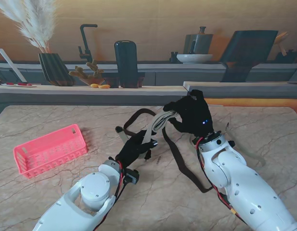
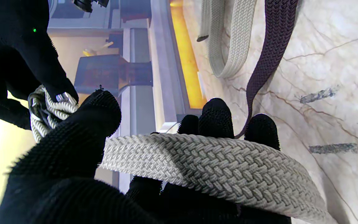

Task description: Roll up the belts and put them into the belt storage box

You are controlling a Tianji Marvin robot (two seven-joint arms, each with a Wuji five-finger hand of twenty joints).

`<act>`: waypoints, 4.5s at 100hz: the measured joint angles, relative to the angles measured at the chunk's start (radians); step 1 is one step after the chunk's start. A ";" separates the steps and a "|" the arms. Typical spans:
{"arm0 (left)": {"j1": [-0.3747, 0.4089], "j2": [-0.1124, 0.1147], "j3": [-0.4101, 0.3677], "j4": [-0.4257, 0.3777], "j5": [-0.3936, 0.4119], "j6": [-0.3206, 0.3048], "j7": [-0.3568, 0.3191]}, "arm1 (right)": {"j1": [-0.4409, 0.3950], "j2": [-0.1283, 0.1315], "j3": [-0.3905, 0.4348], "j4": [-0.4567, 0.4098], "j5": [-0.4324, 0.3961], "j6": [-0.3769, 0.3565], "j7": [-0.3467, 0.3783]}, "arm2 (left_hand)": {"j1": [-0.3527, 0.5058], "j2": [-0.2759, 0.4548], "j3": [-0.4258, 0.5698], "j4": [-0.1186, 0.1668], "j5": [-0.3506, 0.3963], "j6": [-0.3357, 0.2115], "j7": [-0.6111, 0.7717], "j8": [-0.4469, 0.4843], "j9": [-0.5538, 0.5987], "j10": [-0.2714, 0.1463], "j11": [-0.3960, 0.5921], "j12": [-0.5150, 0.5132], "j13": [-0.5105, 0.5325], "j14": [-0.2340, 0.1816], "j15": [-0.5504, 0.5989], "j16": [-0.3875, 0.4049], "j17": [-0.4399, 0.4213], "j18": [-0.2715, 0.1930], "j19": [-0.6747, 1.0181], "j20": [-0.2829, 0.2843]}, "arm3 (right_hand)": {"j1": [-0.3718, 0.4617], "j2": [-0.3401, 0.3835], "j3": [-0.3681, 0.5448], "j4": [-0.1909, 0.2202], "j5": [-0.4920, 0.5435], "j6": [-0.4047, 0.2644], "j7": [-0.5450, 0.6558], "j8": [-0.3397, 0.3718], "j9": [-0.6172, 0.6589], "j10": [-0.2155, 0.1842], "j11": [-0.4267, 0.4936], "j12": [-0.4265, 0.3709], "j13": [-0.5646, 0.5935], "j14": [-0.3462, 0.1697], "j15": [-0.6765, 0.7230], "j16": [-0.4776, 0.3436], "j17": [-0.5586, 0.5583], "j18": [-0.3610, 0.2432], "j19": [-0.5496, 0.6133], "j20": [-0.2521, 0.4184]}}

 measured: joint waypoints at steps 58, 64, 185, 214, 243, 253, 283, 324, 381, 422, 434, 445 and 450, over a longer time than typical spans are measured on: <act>-0.029 -0.055 0.065 0.081 -0.014 -0.109 0.147 | 0.072 -0.078 -0.156 0.121 0.255 0.051 0.013 | -0.057 0.021 -0.053 0.000 -0.167 0.000 0.015 -0.037 -0.271 -0.014 -0.169 -0.205 -0.244 0.015 -0.336 -0.116 -0.167 -0.047 -0.188 -0.068 | 0.010 0.003 -0.001 0.003 0.000 0.039 0.022 0.004 0.000 0.023 0.028 0.000 0.000 0.013 0.012 0.005 0.000 0.001 0.007 -0.011; -0.031 -0.060 0.069 0.089 -0.006 -0.126 0.178 | 0.074 -0.086 -0.166 0.128 0.276 0.051 0.020 | -0.072 0.028 -0.060 0.000 -0.200 0.000 0.004 -0.058 -0.309 -0.025 -0.177 -0.220 -0.321 0.015 -0.475 -0.198 -0.192 -0.064 -0.219 -0.083 | 0.013 0.003 -0.001 0.003 0.000 0.049 0.023 0.004 0.000 0.027 0.031 0.000 0.000 0.015 0.012 0.005 0.000 0.001 0.008 -0.019; -0.004 -0.102 0.015 0.058 -0.006 -0.113 0.315 | -0.004 -0.087 -0.172 0.105 0.348 -0.048 0.235 | 0.329 0.183 -0.247 -0.015 -0.065 -0.024 0.275 0.003 0.108 -0.051 -0.053 0.065 -0.107 -0.001 -0.415 -0.311 0.020 -0.105 -0.080 -0.072 | -0.137 0.062 0.002 0.111 -0.262 0.304 -0.155 0.375 -0.358 0.068 0.157 0.067 -0.107 0.035 -0.024 0.021 -0.051 0.024 -0.021 -0.031; 0.004 -0.086 -0.004 0.040 -0.036 -0.087 0.258 | -0.061 -0.068 -0.106 0.041 0.296 -0.046 0.252 | 0.347 0.171 -0.263 -0.015 -0.034 -0.037 0.354 0.078 0.155 -0.051 -0.004 0.259 -0.076 0.019 -0.323 -0.233 0.035 -0.080 -0.024 -0.047 | -0.171 0.105 -0.023 0.111 -0.343 0.241 -0.228 0.377 -0.488 0.107 0.085 0.052 -0.138 0.054 -0.074 0.016 -0.063 0.025 -0.048 -0.013; 0.004 -0.075 -0.008 0.039 -0.036 -0.064 0.223 | -0.064 -0.050 -0.091 0.024 0.290 -0.073 0.338 | 0.244 0.088 -0.070 -0.010 -0.005 -0.049 0.356 0.103 0.185 -0.052 0.039 0.397 -0.058 0.020 -0.264 -0.171 0.032 -0.063 -0.006 -0.023 | -0.070 0.124 0.000 0.111 -0.286 0.182 -0.199 0.416 -0.487 0.108 0.061 0.040 -0.138 0.054 -0.096 0.007 -0.063 0.025 -0.066 -0.008; 0.003 -0.069 -0.008 0.044 -0.024 -0.065 0.213 | -0.065 -0.042 -0.080 0.014 0.295 -0.090 0.393 | 0.233 0.029 0.001 -0.004 -0.002 -0.049 0.356 0.116 0.195 -0.056 0.039 0.440 -0.048 0.020 -0.256 -0.162 0.031 -0.062 -0.006 -0.023 | -0.045 0.124 0.002 0.111 -0.286 0.174 -0.196 0.416 -0.487 0.108 0.038 0.030 -0.137 0.054 -0.113 -0.004 -0.062 0.025 -0.074 0.000; 0.002 -0.054 -0.022 0.037 -0.035 -0.042 0.141 | -0.074 -0.032 -0.051 0.005 0.264 -0.119 0.393 | 0.277 -0.002 0.001 -0.011 0.059 -0.047 0.338 0.125 0.255 -0.038 -0.123 0.325 0.017 0.022 -0.312 -0.181 0.136 -0.034 -0.008 -0.039 | -0.033 0.124 0.002 0.111 -0.270 0.124 -0.162 0.417 -0.456 0.108 0.011 0.024 -0.126 0.054 -0.134 -0.006 -0.036 0.025 -0.087 0.001; -0.008 -0.029 -0.042 0.018 -0.101 0.111 -0.009 | -0.061 -0.002 0.008 -0.014 0.063 -0.217 0.330 | 0.293 0.008 -0.038 -0.012 0.094 -0.008 0.340 0.142 0.265 0.006 0.154 0.346 0.081 0.058 -0.113 -0.097 0.183 0.054 0.206 0.072 | -0.033 0.124 0.031 0.111 -0.560 -0.025 -0.182 0.381 -0.541 0.068 -0.021 0.002 -0.140 0.029 -0.294 -0.095 -0.024 0.008 -0.121 0.013; -0.042 0.012 -0.031 0.007 -0.124 0.197 -0.177 | 0.088 0.051 -0.106 0.069 -0.059 -0.311 0.319 | 0.231 0.007 -0.024 -0.010 0.133 0.027 0.367 0.162 0.318 0.015 0.282 0.317 0.208 0.047 -0.029 -0.099 0.334 0.058 0.286 0.060 | -0.026 0.109 0.070 0.123 -0.575 -0.054 -0.151 0.331 -0.678 0.062 -0.055 -0.035 -0.255 0.032 -0.405 -0.188 -0.052 -0.015 -0.141 0.013; -0.046 0.024 -0.031 0.008 -0.123 0.217 -0.210 | 0.159 0.053 -0.171 0.128 -0.044 -0.393 0.307 | 0.192 -0.024 -0.012 -0.002 0.166 0.052 0.352 0.126 0.329 0.013 0.296 0.307 0.273 0.028 -0.024 -0.111 0.375 0.058 0.287 0.011 | -0.012 0.105 0.081 0.106 -0.308 -0.049 -0.120 0.331 -0.506 0.020 -0.065 -0.035 -0.190 0.019 -0.371 -0.168 -0.049 -0.015 -0.141 0.013; -0.046 0.029 -0.031 0.008 -0.121 0.217 -0.220 | 0.183 0.054 -0.193 0.144 -0.034 -0.407 0.308 | 0.159 -0.026 0.028 -0.002 0.167 0.069 0.329 0.126 0.329 0.013 0.297 0.306 0.283 0.025 -0.015 -0.111 0.385 0.055 0.287 -0.001 | -0.003 0.086 0.058 0.082 -0.262 -0.049 -0.099 0.282 -0.441 0.011 -0.066 -0.030 -0.162 0.013 -0.350 -0.147 -0.038 -0.016 -0.142 0.013; -0.046 0.035 -0.033 0.012 -0.122 0.214 -0.242 | 0.208 0.054 -0.222 0.164 -0.026 -0.412 0.302 | 0.123 -0.026 0.054 0.006 0.167 0.079 0.311 0.126 0.329 0.013 0.297 0.297 0.284 0.013 -0.013 -0.111 0.389 0.053 0.287 -0.010 | -0.009 0.075 0.043 0.060 -0.252 -0.053 -0.070 0.270 -0.403 0.002 -0.065 -0.021 -0.135 0.009 -0.340 -0.136 -0.036 -0.016 -0.141 0.014; -0.047 0.039 -0.034 0.015 -0.123 0.211 -0.256 | 0.216 0.054 -0.231 0.171 -0.023 -0.414 0.299 | 0.110 -0.026 0.062 0.006 0.167 0.079 0.303 0.126 0.329 0.012 0.297 0.297 0.293 0.005 -0.012 -0.111 0.391 0.052 0.287 -0.011 | -0.020 0.075 0.035 0.050 -0.252 -0.060 -0.061 0.263 -0.401 0.002 -0.065 -0.020 -0.127 0.007 -0.323 -0.127 -0.029 -0.016 -0.141 0.014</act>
